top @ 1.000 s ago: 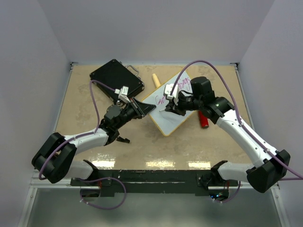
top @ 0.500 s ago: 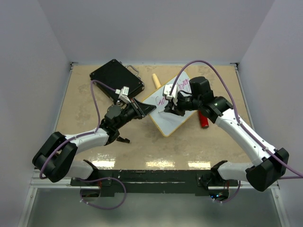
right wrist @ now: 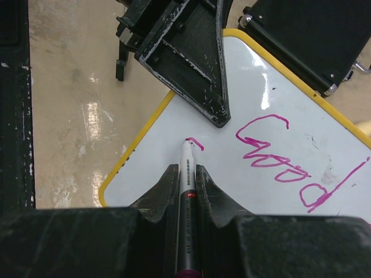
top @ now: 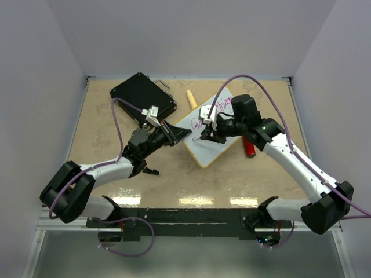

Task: Write a sentence on the whiteboard

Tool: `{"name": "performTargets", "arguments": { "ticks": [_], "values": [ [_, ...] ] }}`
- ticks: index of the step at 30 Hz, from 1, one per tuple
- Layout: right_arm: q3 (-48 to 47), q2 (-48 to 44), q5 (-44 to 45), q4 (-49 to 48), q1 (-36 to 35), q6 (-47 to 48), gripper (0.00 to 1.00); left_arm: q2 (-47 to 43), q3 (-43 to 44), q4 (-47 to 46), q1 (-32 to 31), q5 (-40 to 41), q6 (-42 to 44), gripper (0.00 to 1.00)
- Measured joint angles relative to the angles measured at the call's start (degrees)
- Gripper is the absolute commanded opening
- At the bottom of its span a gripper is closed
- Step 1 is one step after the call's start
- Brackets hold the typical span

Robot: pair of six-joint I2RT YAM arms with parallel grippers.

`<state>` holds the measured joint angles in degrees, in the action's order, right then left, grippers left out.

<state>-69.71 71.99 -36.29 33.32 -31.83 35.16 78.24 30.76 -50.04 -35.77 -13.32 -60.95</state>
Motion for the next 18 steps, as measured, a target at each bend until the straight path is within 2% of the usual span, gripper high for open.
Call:
{"name": "performTargets", "arguments": {
  "ticks": [10, 18],
  "values": [
    [1.95, -1.62, -0.11, 2.14, -0.02, 1.77, 0.0, 0.0, 0.0, 0.11, 0.0, 0.07, 0.11, 0.0],
    [2.56, -2.75, 3.76, 2.62, -0.11, 1.68, 0.0, 0.0, 0.0, 0.28, 0.02, 0.17, 0.52, 0.0]
  ]
}}
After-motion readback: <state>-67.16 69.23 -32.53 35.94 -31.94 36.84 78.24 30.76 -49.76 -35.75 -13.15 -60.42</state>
